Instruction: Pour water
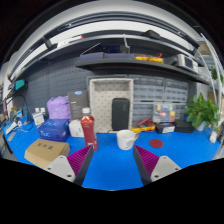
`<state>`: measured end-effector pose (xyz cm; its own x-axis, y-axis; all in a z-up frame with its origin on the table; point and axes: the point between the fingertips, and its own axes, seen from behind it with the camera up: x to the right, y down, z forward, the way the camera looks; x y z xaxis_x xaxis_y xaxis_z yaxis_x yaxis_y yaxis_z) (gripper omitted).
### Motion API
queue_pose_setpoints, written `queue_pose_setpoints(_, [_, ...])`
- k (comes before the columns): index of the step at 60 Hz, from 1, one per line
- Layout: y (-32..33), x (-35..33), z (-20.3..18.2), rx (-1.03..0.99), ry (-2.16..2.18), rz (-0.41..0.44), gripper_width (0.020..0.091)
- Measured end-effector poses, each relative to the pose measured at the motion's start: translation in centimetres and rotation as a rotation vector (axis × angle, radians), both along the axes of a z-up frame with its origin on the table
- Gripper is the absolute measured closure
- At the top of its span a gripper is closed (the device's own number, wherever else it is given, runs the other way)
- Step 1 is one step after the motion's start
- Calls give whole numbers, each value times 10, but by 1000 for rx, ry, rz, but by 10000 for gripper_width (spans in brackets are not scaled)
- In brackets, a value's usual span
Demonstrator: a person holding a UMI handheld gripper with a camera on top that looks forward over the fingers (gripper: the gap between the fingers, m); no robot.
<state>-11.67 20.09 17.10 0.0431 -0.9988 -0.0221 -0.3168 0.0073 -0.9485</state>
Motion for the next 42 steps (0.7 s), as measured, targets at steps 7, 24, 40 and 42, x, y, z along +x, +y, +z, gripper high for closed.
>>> queue_pose_setpoints(7, [54, 45, -16, 18, -3, 59, 269])
queue_pose_setpoints(24, [115, 164, -54, -7, -23, 93, 280])
queue_pose_setpoints(40, [140, 230, -79, -11, -78, 95, 416])
queue_pose_setpoints(42, [136, 235, -80, -10, -88, 71, 466])
